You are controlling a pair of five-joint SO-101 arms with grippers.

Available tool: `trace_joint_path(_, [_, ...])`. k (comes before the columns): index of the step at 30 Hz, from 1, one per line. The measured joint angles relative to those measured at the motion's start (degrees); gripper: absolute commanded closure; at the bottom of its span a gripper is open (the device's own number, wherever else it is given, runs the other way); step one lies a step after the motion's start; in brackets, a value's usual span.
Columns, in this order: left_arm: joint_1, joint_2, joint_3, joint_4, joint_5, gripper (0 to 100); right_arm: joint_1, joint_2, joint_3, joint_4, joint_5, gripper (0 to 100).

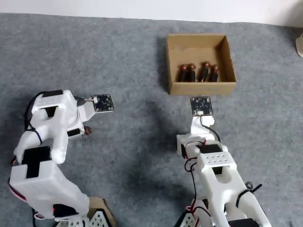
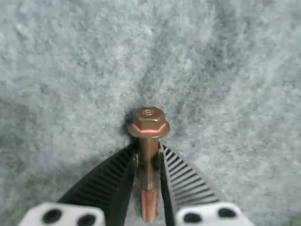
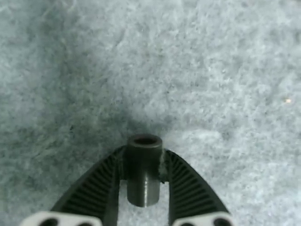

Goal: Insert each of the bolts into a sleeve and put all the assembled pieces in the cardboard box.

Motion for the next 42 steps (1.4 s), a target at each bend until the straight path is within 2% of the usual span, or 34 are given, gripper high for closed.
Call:
trace_joint_path(4, [0.70,0.62,-3.52,0.18,0.00,99,0.00,0.00,0.00,0.00,0.00,99.3])
trace_joint_path(7, [2.20,0.70,-7.74,5.27,0.00,99,0.00,0.00,0.00,0.00,0.00,99.3])
trace_joint_path(11, [5.89,1.05,-14.51,16.79,1.05,99,0.00,0.00,0.00,0.00,0.00,99.3])
trace_joint_path(15, [12.57,-3.43,-18.02,33.05,3.43,99,0.00,0.00,0.00,0.00,0.00,99.3])
trace_joint_path(17, [16.35,-8.00,-17.67,37.36,7.12,99,0.00,0.00,0.00,0.00,0.00,99.3])
trace_joint_path(20, [19.69,-16.97,-15.30,37.54,16.70,99,0.00,0.00,0.00,0.00,0.00,99.3])
trace_joint_path(24, [22.33,-29.45,-8.79,32.09,27.34,99,0.00,0.00,0.00,0.00,0.00,99.3])
trace_joint_path(28, [22.77,-39.74,1.41,20.84,38.95,99,0.00,0.00,0.00,-0.18,0.00,99.3])
trace_joint_path(33, [22.68,-49.23,15.03,5.71,52.57,99,0.00,0.00,2.64,-6.51,0.00,99.3])
trace_joint_path(42, [22.68,-56.00,24.26,-15.30,66.11,99,0.00,0.00,8.26,-22.15,0.00,99.3])
